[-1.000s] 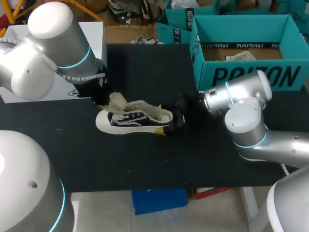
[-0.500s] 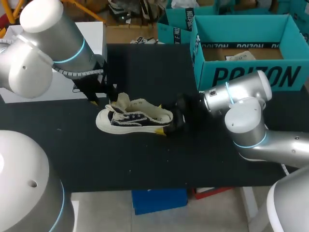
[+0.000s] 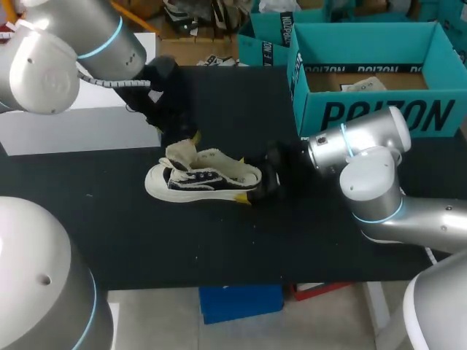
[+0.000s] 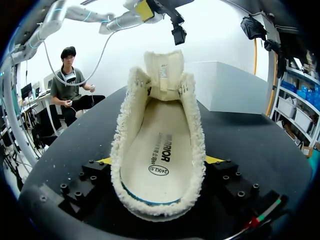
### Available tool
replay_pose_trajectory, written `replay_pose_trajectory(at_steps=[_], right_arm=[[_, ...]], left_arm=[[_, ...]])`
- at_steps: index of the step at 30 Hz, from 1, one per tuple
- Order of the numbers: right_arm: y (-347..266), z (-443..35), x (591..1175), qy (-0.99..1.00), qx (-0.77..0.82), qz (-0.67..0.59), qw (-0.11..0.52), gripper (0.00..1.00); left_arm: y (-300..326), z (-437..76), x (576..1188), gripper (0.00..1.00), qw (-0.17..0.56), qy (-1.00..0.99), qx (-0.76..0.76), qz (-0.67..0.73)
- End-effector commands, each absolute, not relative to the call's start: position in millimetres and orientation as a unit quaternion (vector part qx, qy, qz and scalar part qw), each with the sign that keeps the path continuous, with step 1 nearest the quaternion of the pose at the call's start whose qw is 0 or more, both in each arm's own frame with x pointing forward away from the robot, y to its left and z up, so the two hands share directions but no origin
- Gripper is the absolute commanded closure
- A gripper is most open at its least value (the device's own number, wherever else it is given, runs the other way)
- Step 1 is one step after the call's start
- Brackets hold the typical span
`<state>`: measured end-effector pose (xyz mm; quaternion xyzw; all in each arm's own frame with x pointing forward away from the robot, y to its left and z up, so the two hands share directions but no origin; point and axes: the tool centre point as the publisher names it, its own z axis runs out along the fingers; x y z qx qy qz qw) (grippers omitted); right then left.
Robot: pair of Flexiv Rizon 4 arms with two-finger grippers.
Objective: Take the shoe out of the shoebox, open the shoe tongue, remove and reinsert the insole, then place the shoe into the shoebox
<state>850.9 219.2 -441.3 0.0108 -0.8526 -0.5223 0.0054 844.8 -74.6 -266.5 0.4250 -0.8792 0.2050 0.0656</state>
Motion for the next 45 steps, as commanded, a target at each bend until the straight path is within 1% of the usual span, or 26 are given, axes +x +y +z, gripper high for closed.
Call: replay_pose_trajectory(at_steps=[1,6,10,14,18,19,20,21,22,23,24,25,26,45], right_arm=[[220.4,-447.2,851.4,-0.853,0.01,-0.522,0.006,1.0],[220.4,-447.2,851.4,-0.853,0.01,-0.522,0.006,1.0],[220.4,-447.2,851.4,-0.853,0.01,-0.522,0.006,1.0],[220.4,-447.2,851.4,-0.853,0.01,-0.522,0.006,1.0],[220.4,-447.2,851.4,-0.853,0.01,-0.522,0.006,1.0],[220.4,-447.2,851.4,-0.853,0.01,-0.522,0.006,1.0],[220.4,-447.2,851.4,-0.853,0.01,-0.522,0.006,1.0],[220.4,-447.2,851.4,-0.853,0.01,-0.522,0.006,1.0],[220.4,-447.2,851.4,-0.853,0.01,-0.522,0.006,1.0],[220.4,-447.2,851.4,-0.853,0.01,-0.522,0.006,1.0],[220.4,-447.2,851.4,-0.853,0.01,-0.522,0.006,1.0],[220.4,-447.2,851.4,-0.853,0.01,-0.522,0.006,1.0],[220.4,-447.2,851.4,-0.853,0.01,-0.522,0.006,1.0],[220.4,-447.2,851.4,-0.853,0.01,-0.522,0.006,1.0]], left_arm=[[-94.4,-266.5,857.0,0.0,0.098,-0.955,0.22,0.175],[-108.4,-266.4,860.4,0.0,0.1,-0.976,0.127,0.149],[-114.7,-267.5,860.4,0.0,0.117,-0.983,0.045,0.132],[-116.4,-270.2,857.6,0.0,0.153,-0.982,-0.039,0.101],[-116.1,-273.7,857.2,0.0,0.169,-0.979,-0.09,0.073],[-115.6,-274.8,857.2,0.18,0.172,-0.977,-0.105,0.064],[-115.1,-276.3,856.8,0.41,0.174,-0.976,-0.117,0.055],[-114.8,-277.6,856.6,0.55,0.175,-0.975,-0.126,0.05],[-114.5,-278.6,856.4,0.57,0.18,-0.973,-0.136,0.044],[-114.2,-279.5,855.9,0.62,0.178,-0.973,-0.144,0.038],[-114.2,-280.7,855.7,0.72,0.176,-0.973,-0.147,0.035],[-114.4,-281.7,856.0,0.84,0.178,-0.972,-0.152,0.031],[-114.3,-282.8,856.2,1.0,0.178,-0.972,-0.153,0.029],[-114.7,-284.5,858.2,1.0,0.177,-0.973,-0.146,0.037]])
